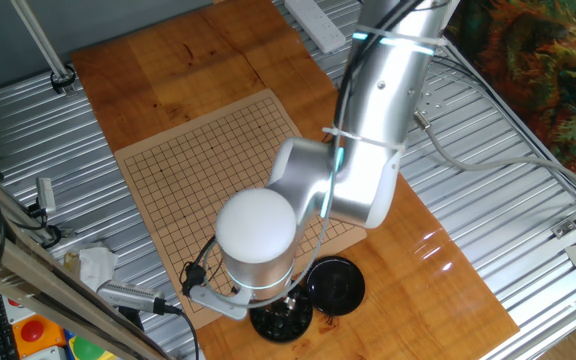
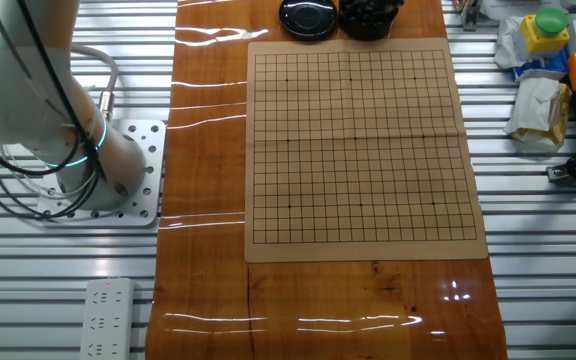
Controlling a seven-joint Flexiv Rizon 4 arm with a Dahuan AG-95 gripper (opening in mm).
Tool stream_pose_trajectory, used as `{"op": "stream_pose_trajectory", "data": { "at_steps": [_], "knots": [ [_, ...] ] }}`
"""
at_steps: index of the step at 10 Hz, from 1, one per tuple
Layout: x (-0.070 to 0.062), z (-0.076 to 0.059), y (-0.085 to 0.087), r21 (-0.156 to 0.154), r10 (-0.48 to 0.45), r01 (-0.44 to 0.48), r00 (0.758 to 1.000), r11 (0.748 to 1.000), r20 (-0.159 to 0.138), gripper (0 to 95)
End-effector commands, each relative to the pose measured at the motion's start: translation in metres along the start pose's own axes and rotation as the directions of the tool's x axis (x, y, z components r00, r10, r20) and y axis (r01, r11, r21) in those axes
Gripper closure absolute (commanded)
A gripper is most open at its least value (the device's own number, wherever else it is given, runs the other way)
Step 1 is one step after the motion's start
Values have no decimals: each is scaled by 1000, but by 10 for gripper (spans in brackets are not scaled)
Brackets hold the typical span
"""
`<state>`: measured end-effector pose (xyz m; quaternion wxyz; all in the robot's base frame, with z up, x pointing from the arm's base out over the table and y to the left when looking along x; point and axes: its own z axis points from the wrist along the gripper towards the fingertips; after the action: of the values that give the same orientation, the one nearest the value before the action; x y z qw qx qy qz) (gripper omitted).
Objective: Play the first move as black on the 3-4 point in the upper right corner of the Go board
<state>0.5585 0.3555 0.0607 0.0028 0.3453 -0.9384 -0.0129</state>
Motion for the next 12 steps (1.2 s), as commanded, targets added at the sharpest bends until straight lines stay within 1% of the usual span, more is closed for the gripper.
{"op": "stream_pose_trajectory", "data": {
  "at_steps": [1, 2, 4, 7, 12],
  "knots": [
    [1, 0, -1, 6, 16, -16, 1000, 1000, 1, 380],
    [1, 0, -1, 2, 38, -38, 999, 999, 4, 380],
    [1, 0, -1, 2, 52, -52, 999, 999, 4, 380],
    [1, 0, -1, -5, 89, -89, 996, 996, -9, 380],
    [1, -2, 0, -4, 91, -91, 996, 996, -12, 380]
  ]
}}
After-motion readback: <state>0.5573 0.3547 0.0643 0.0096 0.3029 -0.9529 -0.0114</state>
